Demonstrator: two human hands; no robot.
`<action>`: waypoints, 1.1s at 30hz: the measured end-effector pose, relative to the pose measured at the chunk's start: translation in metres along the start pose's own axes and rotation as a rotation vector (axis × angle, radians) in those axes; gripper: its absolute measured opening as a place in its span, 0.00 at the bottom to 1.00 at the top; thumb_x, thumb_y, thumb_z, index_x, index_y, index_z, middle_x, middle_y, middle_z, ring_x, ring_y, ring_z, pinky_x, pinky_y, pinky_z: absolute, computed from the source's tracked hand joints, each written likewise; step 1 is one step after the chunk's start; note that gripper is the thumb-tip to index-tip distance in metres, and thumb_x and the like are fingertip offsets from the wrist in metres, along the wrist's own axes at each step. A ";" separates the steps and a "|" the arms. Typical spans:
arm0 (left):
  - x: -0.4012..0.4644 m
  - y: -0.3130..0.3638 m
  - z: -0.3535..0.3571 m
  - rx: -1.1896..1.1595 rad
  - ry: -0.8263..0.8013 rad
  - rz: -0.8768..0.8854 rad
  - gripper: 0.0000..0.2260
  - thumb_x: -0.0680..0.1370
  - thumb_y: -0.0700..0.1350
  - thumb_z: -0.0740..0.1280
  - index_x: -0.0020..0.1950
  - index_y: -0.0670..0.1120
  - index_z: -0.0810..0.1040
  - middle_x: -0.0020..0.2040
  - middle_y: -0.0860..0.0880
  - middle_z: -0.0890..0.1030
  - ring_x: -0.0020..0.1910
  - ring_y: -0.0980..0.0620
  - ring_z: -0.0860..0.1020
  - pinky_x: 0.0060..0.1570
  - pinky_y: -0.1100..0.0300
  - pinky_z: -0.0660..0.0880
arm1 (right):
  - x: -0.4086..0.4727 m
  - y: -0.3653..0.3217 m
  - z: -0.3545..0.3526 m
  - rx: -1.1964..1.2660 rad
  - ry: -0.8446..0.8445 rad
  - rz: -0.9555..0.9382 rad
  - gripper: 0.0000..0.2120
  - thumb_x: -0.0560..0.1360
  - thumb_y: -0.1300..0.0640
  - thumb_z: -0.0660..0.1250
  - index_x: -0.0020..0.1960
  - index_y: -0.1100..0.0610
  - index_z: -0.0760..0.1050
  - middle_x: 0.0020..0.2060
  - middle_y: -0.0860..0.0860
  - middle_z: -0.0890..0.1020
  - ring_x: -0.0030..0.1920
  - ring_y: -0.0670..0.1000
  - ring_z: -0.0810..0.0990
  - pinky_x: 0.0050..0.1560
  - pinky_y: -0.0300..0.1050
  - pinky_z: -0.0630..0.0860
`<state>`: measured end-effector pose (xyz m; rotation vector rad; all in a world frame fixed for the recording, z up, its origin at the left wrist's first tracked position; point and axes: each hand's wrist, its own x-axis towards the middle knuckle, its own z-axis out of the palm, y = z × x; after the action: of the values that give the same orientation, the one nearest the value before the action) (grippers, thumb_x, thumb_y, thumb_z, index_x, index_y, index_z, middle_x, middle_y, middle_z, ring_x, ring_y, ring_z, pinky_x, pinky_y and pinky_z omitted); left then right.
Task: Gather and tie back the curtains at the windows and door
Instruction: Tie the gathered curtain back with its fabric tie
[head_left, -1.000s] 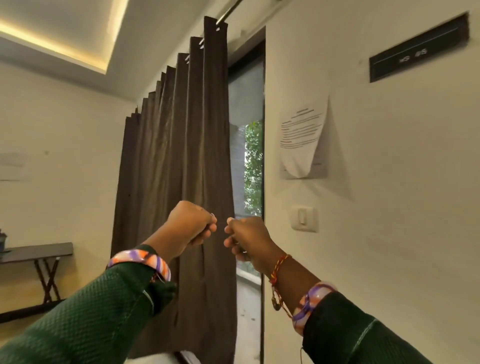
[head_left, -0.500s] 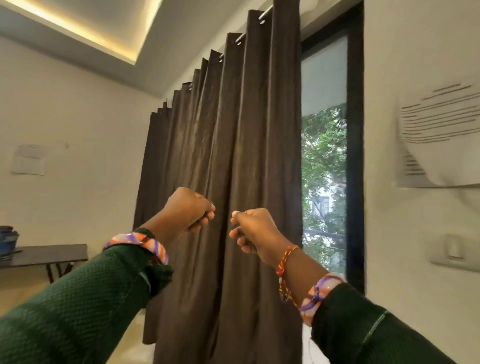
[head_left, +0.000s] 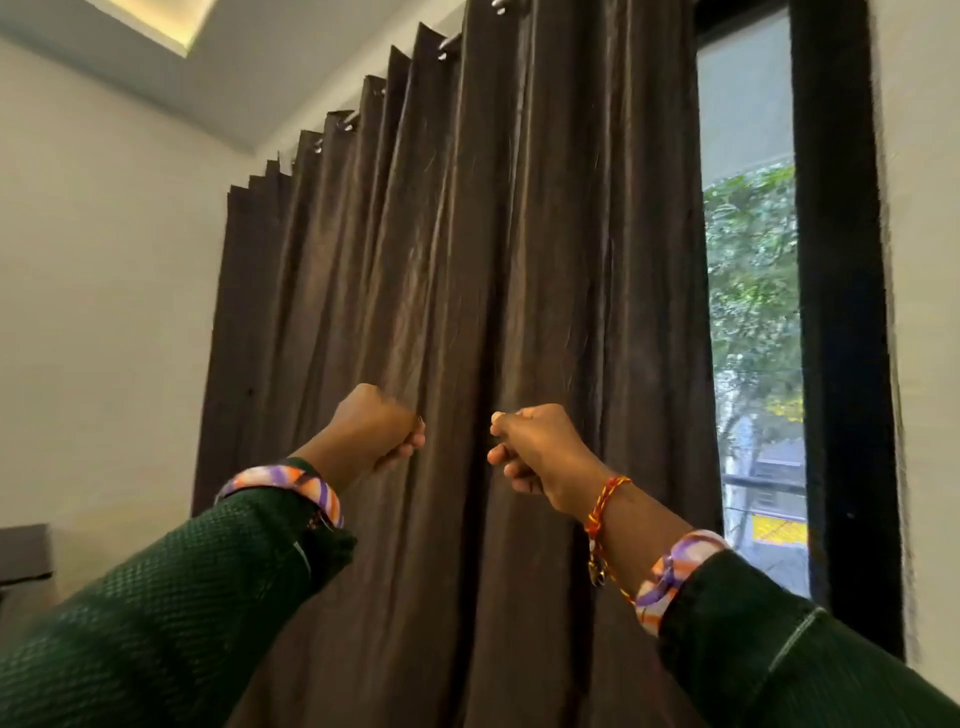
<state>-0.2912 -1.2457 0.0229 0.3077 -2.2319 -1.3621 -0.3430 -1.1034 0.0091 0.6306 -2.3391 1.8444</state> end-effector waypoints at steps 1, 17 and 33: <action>0.015 -0.005 0.003 0.001 -0.013 0.012 0.11 0.79 0.41 0.61 0.37 0.42 0.74 0.25 0.50 0.72 0.15 0.60 0.67 0.19 0.69 0.64 | 0.013 0.002 0.004 -0.016 0.022 -0.009 0.09 0.79 0.55 0.59 0.51 0.59 0.74 0.31 0.52 0.77 0.27 0.46 0.70 0.27 0.37 0.69; 0.301 -0.039 -0.009 -0.081 -0.002 0.273 0.07 0.78 0.39 0.62 0.45 0.38 0.78 0.29 0.47 0.76 0.25 0.55 0.70 0.25 0.64 0.67 | 0.266 0.007 0.081 -0.089 0.214 -0.116 0.09 0.78 0.57 0.59 0.39 0.56 0.69 0.29 0.52 0.76 0.23 0.46 0.67 0.22 0.35 0.64; 0.603 -0.075 -0.067 0.084 0.279 0.508 0.11 0.75 0.46 0.66 0.49 0.39 0.76 0.48 0.40 0.78 0.46 0.44 0.78 0.49 0.51 0.78 | 0.477 -0.011 0.150 -1.180 0.674 -0.353 0.13 0.77 0.51 0.58 0.57 0.56 0.72 0.58 0.56 0.77 0.60 0.60 0.75 0.55 0.49 0.72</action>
<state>-0.7722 -1.5967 0.1625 -0.0435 -1.9567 -0.8974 -0.7466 -1.3715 0.1344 0.1667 -2.1070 0.2477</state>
